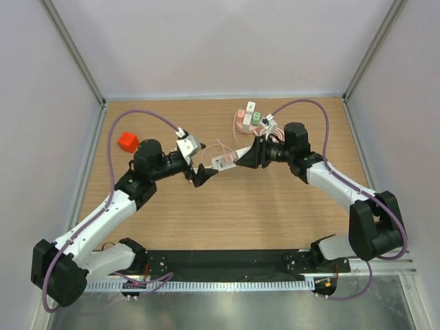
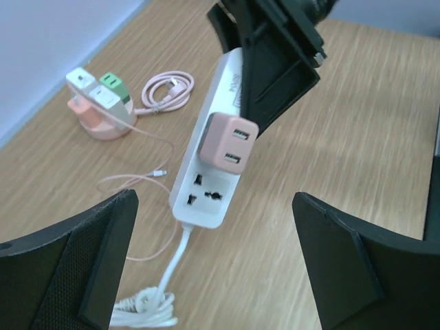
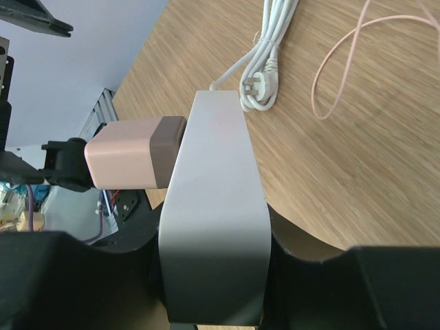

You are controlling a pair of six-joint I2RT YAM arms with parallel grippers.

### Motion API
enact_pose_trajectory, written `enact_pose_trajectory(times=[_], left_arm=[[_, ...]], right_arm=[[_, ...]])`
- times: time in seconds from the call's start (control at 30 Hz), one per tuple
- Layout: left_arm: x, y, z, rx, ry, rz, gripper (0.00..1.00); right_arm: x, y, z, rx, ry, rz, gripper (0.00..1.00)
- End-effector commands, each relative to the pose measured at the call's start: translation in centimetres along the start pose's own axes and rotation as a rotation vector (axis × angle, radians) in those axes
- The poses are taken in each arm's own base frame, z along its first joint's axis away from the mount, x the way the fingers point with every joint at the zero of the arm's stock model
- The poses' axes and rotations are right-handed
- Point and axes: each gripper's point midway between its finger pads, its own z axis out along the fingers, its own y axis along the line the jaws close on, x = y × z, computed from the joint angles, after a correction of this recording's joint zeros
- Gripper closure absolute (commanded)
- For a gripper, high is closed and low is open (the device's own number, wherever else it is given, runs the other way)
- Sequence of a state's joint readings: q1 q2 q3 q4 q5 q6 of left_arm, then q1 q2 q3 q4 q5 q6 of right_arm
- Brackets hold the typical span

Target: Pull the plug off the socket

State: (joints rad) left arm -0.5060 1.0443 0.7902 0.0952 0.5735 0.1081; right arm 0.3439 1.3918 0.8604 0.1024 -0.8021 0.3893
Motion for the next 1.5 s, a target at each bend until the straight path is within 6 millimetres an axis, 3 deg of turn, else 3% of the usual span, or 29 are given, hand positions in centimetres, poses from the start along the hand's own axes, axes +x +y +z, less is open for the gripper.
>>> enact_pose_trajectory(times=[0.0,0.07,0.1,0.37,0.73,0.83,0.9,0.93,0.97,1.0,1.13,1.27,1.47], left_arm=[[-0.9,-0.3,0.8,0.013,-0.015,0.282,0.0],[-0.6,-0.1,1.4,-0.001,0.006,0.312,0.0],[-0.9,-0.5,1.7,0.009,0.001,0.325,0.02],[-0.4,-0.9,4.6,-0.011,0.083,0.406,0.11],[1.1,-0.8,6.5,-0.135,0.215,0.53,0.45],[1.6,-0.5,6.7,-0.196,0.275,0.596,0.58],[1.4,-0.6,7.0,-0.212,0.293,0.629,0.72],[1.8,-0.2,7.0,-0.233,0.326,0.648,0.81],[1.6,-0.1,7.1,-0.24,0.333,0.655,1.0],[0.9,-0.1,7.1,-0.261,0.325,0.658,1.0],[-1.4,-1.4,6.9,-0.284,0.291,0.657,1.0],[-3.9,-2.4,5.8,-0.282,0.205,0.536,1.0],[-5.7,-4.1,3.9,-0.223,0.135,0.326,1.0]], right_arm=[[-2.9,3.0,0.0,-0.093,-0.051,-0.135,0.91],[-2.6,3.3,0.3,-0.098,-0.042,-0.141,0.92],[-2.4,3.2,0.4,-0.093,-0.04,-0.139,0.99],[-2.1,3.3,0.8,-0.088,-0.034,-0.128,0.99],[-2.3,3.0,1.0,-0.07,-0.051,-0.076,0.99],[-2.5,2.8,1.0,-0.053,-0.062,-0.053,0.99],[-2.6,2.7,1.0,-0.041,-0.071,-0.034,0.99],[-2.6,2.6,0.9,-0.033,-0.075,-0.031,0.99],[-2.8,2.4,0.9,-0.016,-0.085,-0.027,0.99],[-3.0,2.0,0.8,0.014,-0.095,-0.028,0.99],[-3.5,-3.3,-0.6,0.278,-0.138,0.049,0.99],[-3.8,-6.8,-2.1,0.392,-0.175,0.122,0.99],[-4.2,-5.8,-2.3,0.35,-0.185,0.087,0.99]])
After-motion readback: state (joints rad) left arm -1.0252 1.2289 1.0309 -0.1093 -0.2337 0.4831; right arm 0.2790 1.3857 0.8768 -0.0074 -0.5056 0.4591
